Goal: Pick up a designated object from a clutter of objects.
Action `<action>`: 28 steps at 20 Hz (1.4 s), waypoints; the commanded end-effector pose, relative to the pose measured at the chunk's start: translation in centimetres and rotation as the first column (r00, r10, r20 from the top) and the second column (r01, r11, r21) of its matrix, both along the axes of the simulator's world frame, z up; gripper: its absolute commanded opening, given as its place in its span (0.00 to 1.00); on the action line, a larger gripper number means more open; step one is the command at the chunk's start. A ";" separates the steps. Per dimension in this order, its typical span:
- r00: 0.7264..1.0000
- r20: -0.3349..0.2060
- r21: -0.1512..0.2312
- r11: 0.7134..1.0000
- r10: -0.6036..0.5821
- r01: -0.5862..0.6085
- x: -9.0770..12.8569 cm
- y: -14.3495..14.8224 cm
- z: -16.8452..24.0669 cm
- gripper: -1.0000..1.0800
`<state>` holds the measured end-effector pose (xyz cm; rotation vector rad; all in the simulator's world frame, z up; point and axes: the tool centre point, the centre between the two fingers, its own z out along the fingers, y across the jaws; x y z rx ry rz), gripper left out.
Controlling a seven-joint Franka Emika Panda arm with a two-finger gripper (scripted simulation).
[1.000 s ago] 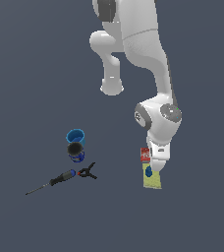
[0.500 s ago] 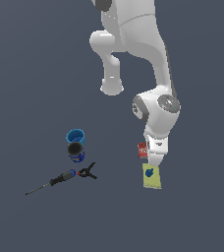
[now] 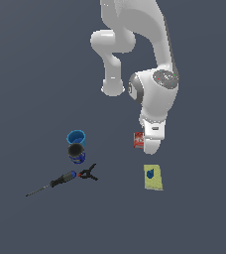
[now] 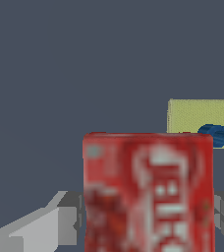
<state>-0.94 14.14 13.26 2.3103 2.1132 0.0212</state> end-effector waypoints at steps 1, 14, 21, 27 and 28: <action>1.000 -0.001 0.000 1.000 0.000 0.000 -0.6 -1.0 2.1 0.00; 1.000 -0.008 0.005 1.000 0.000 0.000 -3.9 -6.2 14.2 0.00; 1.000 -0.011 0.005 1.000 -0.001 0.001 -5.5 -9.2 21.0 0.00; 1.000 -0.014 0.003 1.000 -0.003 0.003 -6.6 -11.4 25.8 0.00; 1.000 -0.015 0.002 1.000 -0.004 0.004 -6.7 -11.7 26.4 0.00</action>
